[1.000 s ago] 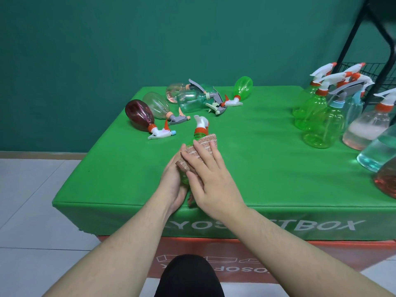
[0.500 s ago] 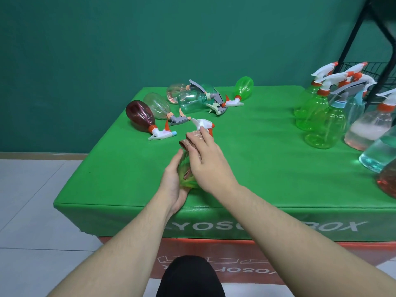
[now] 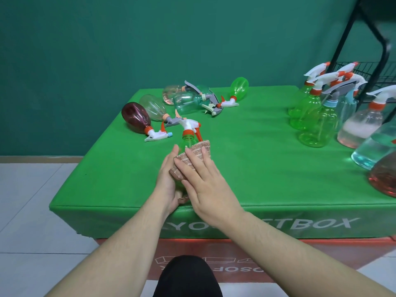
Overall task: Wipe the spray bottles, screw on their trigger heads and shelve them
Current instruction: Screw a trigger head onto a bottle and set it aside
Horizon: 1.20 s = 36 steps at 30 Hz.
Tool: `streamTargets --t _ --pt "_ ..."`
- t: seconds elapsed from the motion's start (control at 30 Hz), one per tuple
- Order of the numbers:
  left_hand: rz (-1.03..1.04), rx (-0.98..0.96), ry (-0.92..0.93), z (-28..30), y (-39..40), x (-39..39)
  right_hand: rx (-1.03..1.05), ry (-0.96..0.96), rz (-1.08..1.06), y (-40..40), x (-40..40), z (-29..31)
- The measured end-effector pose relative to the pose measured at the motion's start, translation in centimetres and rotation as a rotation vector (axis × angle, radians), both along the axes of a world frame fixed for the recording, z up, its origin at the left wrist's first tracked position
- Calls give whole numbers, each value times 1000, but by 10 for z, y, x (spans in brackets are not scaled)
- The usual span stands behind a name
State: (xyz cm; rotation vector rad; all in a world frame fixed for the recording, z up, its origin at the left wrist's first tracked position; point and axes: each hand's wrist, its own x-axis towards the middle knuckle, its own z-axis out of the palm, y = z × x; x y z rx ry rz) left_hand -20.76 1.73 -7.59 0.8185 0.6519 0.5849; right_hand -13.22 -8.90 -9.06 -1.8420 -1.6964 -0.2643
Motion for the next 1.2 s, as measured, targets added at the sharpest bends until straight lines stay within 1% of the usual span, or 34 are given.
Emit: streamTargets --t 0.1,0.23,0.33,0.47,0.63,0.7,0.87,1.03,1.2 --pt "51 14 -72 -8 6 1 15 -19 24 -6 3 -5" --pt "22 35 -154 -11 9 2 35 69 13 -4 3 -3" --pt "16 27 -181 -11 10 2 44 130 -3 -1 -2 3" --pt "-14 93 -118 -7 4 1 21 238 -25 4 0 12" --pt "-69 186 -29 -1 -1 1 41 337 -61 16 18 25" --pt "-78 188 -26 0 -2 2 33 382 -64 21 23 30" --pt "-50 114 -66 5 -3 0 2 471 -109 35 21 37" --pt "-32 69 -67 6 -3 -2 -26 420 -136 34 12 38" --pt "-3 66 -34 7 -4 -3 -18 213 -132 29 6 30"
